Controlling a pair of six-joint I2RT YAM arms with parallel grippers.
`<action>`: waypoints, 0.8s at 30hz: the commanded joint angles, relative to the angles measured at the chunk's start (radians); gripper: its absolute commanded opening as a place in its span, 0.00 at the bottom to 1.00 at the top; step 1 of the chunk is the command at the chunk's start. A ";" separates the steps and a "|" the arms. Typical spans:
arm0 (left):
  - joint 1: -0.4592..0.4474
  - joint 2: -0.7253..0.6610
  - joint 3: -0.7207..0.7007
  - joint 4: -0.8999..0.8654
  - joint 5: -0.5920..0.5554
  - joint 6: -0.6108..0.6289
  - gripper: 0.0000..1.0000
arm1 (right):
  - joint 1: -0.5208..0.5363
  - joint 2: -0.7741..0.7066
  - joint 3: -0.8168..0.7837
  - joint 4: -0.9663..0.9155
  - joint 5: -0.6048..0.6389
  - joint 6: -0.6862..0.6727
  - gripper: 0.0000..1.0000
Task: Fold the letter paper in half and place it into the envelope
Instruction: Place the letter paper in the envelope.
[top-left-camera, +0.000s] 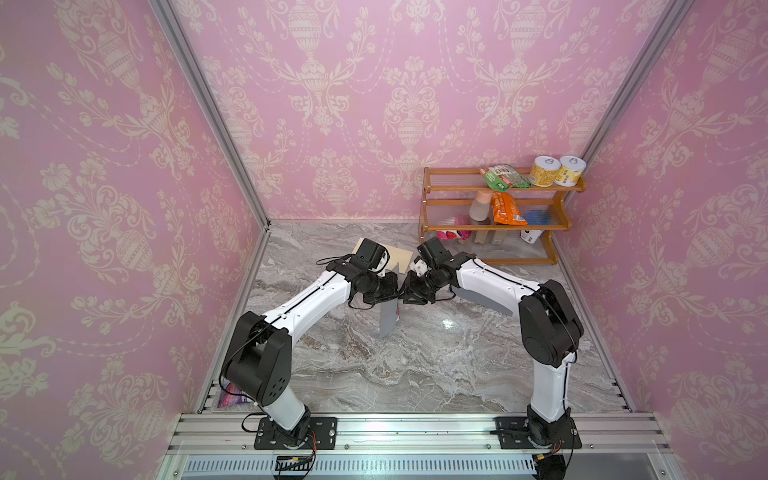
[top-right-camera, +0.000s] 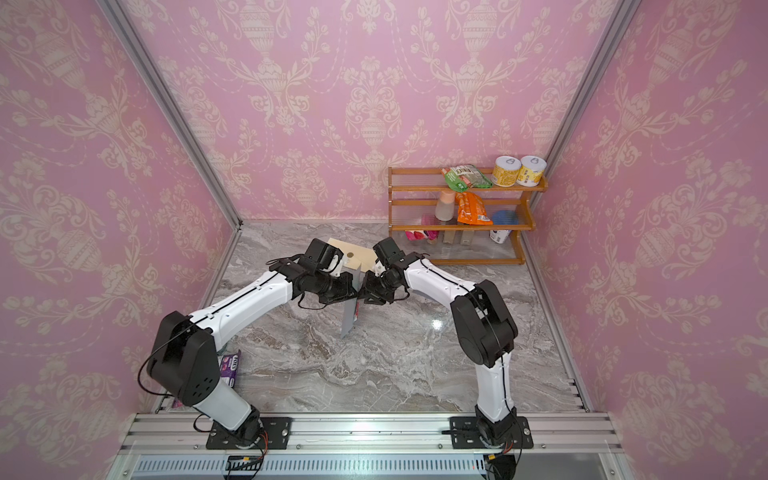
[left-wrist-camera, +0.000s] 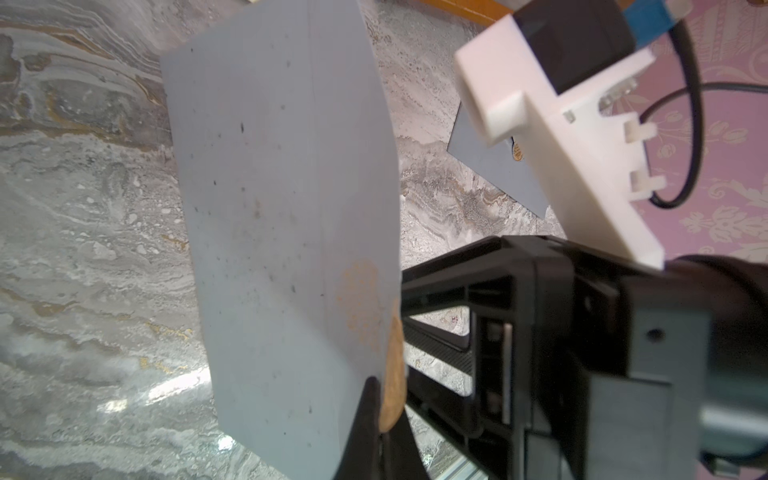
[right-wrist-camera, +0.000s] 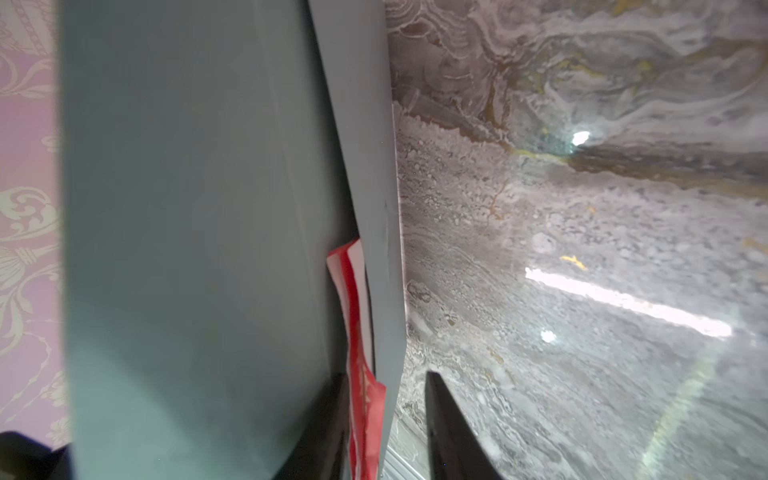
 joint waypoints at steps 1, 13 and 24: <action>0.015 -0.056 -0.048 -0.002 0.024 0.030 0.00 | -0.002 -0.058 0.032 -0.093 -0.021 -0.056 0.42; 0.037 -0.084 -0.092 0.022 0.055 0.038 0.00 | 0.025 -0.014 0.041 -0.085 -0.051 -0.050 0.43; 0.037 -0.073 -0.057 0.030 0.052 0.020 0.00 | 0.045 0.032 0.054 -0.081 -0.057 -0.053 0.33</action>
